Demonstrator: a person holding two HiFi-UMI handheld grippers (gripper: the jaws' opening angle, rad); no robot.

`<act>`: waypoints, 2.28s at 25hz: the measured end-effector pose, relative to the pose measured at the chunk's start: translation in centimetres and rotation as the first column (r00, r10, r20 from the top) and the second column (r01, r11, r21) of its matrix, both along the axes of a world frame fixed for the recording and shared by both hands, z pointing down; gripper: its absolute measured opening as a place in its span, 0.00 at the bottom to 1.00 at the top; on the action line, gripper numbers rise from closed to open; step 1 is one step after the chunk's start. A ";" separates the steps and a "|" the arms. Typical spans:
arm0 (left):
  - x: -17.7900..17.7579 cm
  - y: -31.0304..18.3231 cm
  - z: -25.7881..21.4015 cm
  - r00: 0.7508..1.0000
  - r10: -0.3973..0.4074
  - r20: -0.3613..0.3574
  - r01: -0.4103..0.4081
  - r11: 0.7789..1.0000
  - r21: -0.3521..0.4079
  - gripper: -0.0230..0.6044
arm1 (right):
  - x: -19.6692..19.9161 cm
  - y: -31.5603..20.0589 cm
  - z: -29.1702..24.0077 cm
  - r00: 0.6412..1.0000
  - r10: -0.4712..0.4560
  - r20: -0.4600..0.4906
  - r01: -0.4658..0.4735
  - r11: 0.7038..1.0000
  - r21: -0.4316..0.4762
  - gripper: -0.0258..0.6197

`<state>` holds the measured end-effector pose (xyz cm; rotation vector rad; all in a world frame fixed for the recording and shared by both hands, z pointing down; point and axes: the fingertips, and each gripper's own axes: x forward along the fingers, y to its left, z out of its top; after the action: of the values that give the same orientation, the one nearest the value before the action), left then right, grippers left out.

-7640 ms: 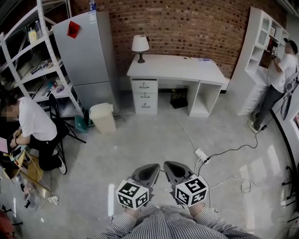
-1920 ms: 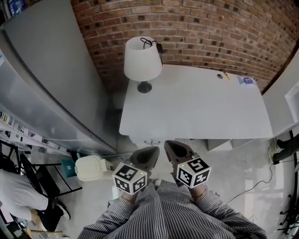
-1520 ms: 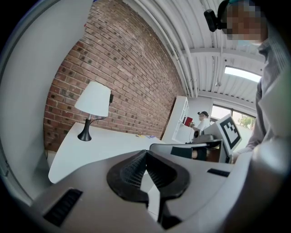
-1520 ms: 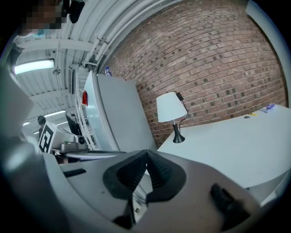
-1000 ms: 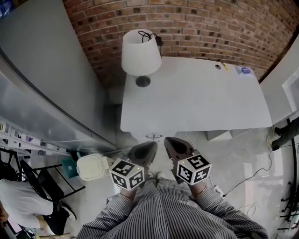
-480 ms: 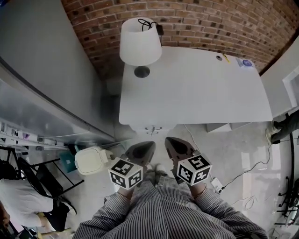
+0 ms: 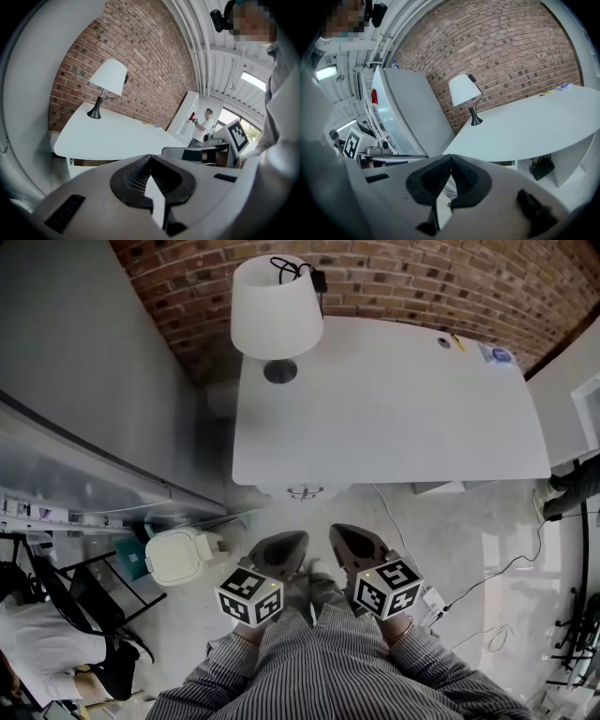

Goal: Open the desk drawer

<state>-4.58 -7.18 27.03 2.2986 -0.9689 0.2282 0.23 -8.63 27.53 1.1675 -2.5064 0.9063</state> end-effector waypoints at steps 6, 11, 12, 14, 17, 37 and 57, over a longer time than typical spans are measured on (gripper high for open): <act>-0.3 -0.6 2.8 1.000 -0.021 -0.007 0.021 0.999 -0.048 0.05 | 0.3 -0.5 3.0 1.000 0.006 -0.009 -0.006 0.999 -0.054 0.06; -0.3 -2.0 6.0 0.999 -0.048 -0.006 0.047 0.994 -0.097 0.05 | 0.6 -1.4 6.4 1.000 0.000 -0.009 -0.001 0.994 -0.106 0.06; -0.3 -2.3 6.7 0.998 -0.056 -0.009 0.055 0.993 -0.106 0.05 | 0.6 -1.8 7.0 1.000 -0.004 -0.012 0.002 0.993 -0.114 0.06; -0.5 -2.8 7.9 0.998 -0.068 -0.012 0.066 0.991 -0.121 0.05 | 0.4 -2.3 8.3 1.000 -0.008 -0.014 0.006 0.992 -0.125 0.06; -1.2 -3.4 9.9 0.996 -0.083 -0.017 0.080 0.988 -0.129 0.05 | -0.3 -3.0 10.0 1.000 -0.015 -0.014 0.013 0.991 -0.132 0.06; -3.0 -4.1 22.2 0.988 -0.154 -0.033 0.142 0.963 -0.230 0.05 | -1.8 -4.1 22.1 1.000 -0.015 0.012 0.018 0.972 -0.235 0.06; -2.6 -7.0 28.8 0.951 -0.274 -0.143 0.222 0.928 -0.301 0.05 | -2.0 -4.9 28.5 0.989 0.102 0.105 -0.066 0.951 -0.302 0.07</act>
<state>-7.15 -14.14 55.85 1.8804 -1.0485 0.0420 -1.79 -13.51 56.07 1.1564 -2.3133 1.3601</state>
